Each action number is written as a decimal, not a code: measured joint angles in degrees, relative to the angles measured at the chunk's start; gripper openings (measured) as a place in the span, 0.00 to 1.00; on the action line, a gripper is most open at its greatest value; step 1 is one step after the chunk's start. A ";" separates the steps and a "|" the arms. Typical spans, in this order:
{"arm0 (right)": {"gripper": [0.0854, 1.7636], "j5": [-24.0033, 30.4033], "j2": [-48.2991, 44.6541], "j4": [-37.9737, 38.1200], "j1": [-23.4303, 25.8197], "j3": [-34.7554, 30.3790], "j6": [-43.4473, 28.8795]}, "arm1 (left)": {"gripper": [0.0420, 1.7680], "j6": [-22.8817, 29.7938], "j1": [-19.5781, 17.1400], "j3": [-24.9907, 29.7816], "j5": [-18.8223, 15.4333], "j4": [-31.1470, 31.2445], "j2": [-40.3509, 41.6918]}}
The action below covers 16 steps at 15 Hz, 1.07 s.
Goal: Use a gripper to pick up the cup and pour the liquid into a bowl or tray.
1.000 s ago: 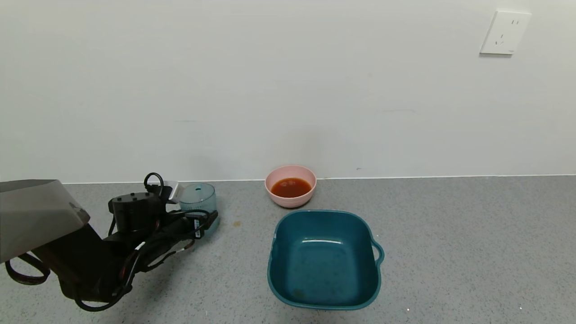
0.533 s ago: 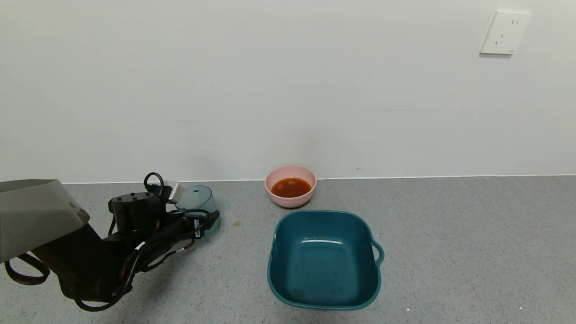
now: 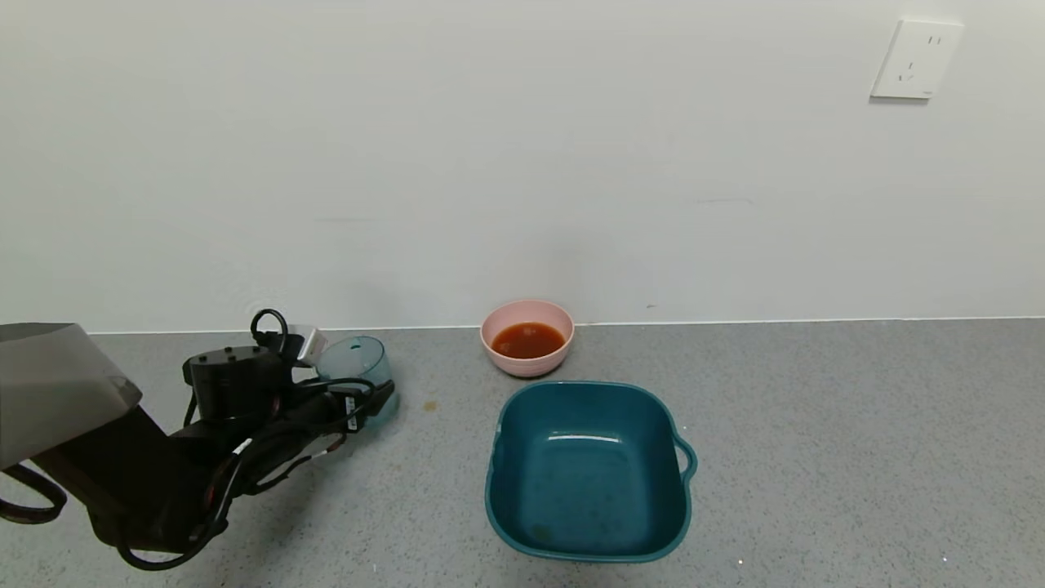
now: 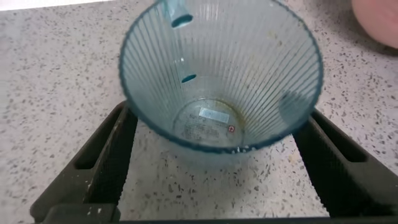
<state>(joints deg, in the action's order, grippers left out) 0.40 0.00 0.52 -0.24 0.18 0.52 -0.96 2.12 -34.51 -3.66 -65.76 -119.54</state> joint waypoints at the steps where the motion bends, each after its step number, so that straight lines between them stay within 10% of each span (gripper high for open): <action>1: 0.97 0.01 0.00 0.00 0.00 0.00 -0.01 | 0.95 -0.11 -0.11 0.54 0.00 0.63 1.18; 16: 0.97 0.11 0.00 0.07 0.02 0.00 0.05 | 0.96 -1.29 -0.59 12.32 -0.44 22.37 40.08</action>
<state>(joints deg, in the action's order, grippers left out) 0.51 0.00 0.60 -0.22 0.18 0.57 -2.26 1.54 -22.19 -4.10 -43.39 -79.46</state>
